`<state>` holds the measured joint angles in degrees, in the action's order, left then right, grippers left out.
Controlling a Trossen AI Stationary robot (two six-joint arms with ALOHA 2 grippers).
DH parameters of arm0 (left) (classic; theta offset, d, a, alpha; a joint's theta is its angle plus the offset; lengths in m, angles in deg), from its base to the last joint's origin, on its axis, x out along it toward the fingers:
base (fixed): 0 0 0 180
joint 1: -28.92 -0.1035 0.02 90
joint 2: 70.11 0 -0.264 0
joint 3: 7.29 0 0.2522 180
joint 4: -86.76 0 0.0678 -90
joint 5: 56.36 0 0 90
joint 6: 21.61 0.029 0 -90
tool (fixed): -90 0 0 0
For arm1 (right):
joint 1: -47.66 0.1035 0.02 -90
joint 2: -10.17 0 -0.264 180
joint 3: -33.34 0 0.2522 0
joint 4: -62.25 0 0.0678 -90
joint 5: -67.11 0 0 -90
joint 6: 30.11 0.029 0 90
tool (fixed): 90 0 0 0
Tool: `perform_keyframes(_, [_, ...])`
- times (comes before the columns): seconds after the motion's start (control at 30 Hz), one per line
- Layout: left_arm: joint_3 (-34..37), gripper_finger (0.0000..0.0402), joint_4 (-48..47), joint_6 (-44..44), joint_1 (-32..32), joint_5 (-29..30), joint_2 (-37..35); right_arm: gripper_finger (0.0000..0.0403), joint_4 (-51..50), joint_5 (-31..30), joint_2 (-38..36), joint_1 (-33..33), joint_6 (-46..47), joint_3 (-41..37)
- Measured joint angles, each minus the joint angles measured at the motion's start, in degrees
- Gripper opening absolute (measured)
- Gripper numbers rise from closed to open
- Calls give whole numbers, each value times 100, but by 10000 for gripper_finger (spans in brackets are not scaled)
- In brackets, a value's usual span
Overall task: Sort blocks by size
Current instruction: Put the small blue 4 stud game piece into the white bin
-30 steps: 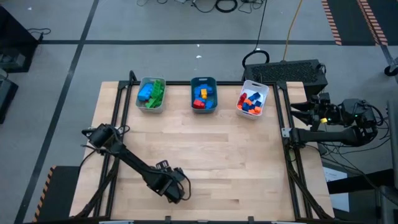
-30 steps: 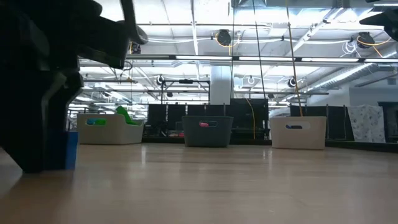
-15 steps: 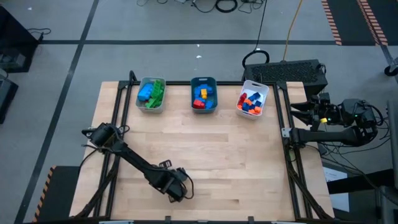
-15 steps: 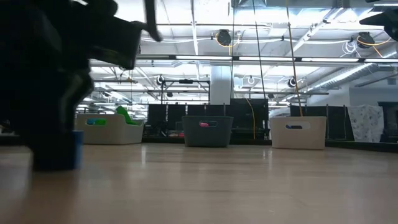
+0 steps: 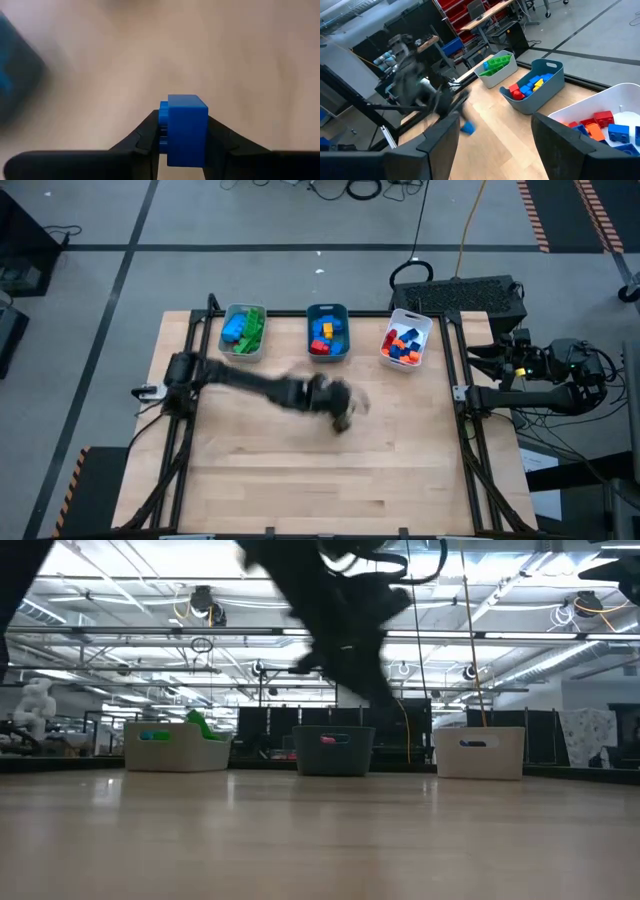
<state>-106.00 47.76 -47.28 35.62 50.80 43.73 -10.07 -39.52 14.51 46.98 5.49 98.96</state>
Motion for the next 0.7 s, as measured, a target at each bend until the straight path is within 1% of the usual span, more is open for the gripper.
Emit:
perform_keyframes(0.1, [-173,96,1248,642,-702,-4,44,238,0,0,0,1,0,0])
perform_keyframes(0.2, [-416,96,2090,936,-1249,-21,184,238,0,-2,0,1,-2,0])
perform_keyframes(0.27, [-698,96,2150,957,-1525,-47,350,238,0,-1,2,0,-2,0])
perform_keyframes(0.33, [-1138,96,2255,979,-1735,-122,640,238,0,-12,1,-1,-1,0])
perform_keyframes(0.4, [-1645,96,2223,1053,-1860,-389,990,238,0,-17,1,0,-7,0])
perform_keyframes(0.47, [-2258,96,2235,1224,-1880,-551,1442,238,0,-26,0,0,-9,0])
perform_keyframes(0.57, [-3123,96,2194,1270,-1862,-574,2061,238,2,-31,0,1,-9,0])
perform_keyframes(0.7, [-3970,96,2184,1265,-1926,-551,2698,238,0,-19,0,0,-4,0])
